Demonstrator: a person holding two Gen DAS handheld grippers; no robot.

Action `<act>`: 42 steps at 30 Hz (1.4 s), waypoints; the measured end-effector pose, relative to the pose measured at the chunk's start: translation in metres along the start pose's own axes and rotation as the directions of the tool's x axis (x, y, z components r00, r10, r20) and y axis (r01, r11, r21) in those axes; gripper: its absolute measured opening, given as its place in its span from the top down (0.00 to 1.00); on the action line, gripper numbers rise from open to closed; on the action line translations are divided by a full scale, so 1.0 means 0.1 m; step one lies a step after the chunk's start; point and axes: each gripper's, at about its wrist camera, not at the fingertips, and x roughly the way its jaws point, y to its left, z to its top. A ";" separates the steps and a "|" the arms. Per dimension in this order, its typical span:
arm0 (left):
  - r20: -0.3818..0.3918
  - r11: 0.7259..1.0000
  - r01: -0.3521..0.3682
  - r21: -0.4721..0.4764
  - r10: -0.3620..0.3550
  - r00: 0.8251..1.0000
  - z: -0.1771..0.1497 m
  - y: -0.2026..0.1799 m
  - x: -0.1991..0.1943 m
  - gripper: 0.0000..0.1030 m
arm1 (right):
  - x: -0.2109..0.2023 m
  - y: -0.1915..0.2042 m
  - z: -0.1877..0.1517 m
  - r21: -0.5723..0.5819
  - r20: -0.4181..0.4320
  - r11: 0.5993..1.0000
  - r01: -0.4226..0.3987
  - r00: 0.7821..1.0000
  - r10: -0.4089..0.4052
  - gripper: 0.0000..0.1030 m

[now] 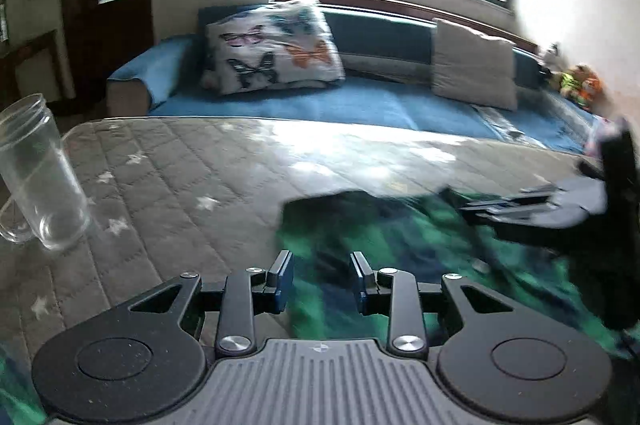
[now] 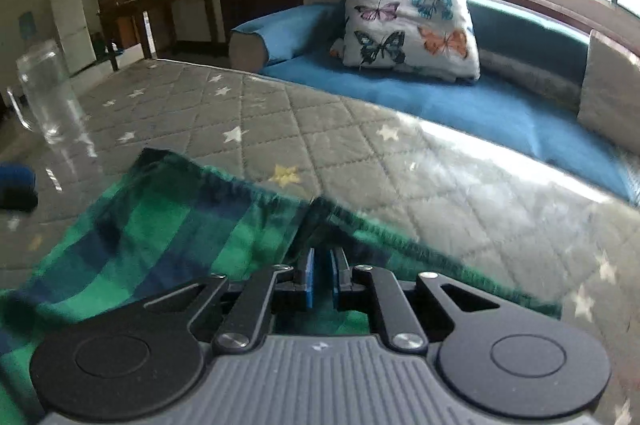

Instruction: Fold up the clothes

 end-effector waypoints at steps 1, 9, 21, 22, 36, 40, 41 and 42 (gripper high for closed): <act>-0.001 1.000 -0.009 -0.008 0.009 1.000 0.03 0.05 0.07 0.68 | 0.02 0.01 0.02 -0.012 0.008 1.000 0.012 1.000 -0.012 0.92; -0.023 0.996 0.035 -0.081 -0.037 0.999 0.11 0.26 0.44 0.57 | 0.10 0.06 0.09 -0.017 0.031 1.000 -0.005 1.000 0.005 0.92; -0.060 0.998 0.048 -0.047 -0.050 0.997 0.06 0.19 0.80 0.91 | -0.02 -0.07 0.08 0.039 0.050 0.999 -0.025 0.998 0.023 0.92; -0.056 0.998 0.045 -0.054 -0.048 0.997 0.06 0.19 0.79 0.96 | -0.06 -0.08 0.07 0.045 0.053 0.999 -0.030 0.998 0.027 0.92; 0.100 0.997 0.049 -0.053 -0.044 0.994 0.13 0.25 0.27 0.98 | 0.07 0.01 0.06 0.052 0.045 0.997 -0.061 0.997 0.058 0.92; 0.094 0.997 0.046 -0.055 -0.040 0.995 0.13 0.25 0.31 0.98 | 0.02 -0.03 0.10 0.092 0.073 0.990 -0.106 0.992 0.099 0.88; 0.093 0.997 0.045 -0.055 -0.040 0.995 0.13 0.26 0.32 0.98 | 0.03 -0.04 0.10 0.106 0.070 0.987 -0.120 0.991 0.113 0.88; 0.091 0.998 0.044 -0.055 -0.039 0.995 0.13 0.26 0.33 0.98 | 0.06 -0.03 0.10 0.112 0.064 0.986 -0.127 0.991 0.120 0.88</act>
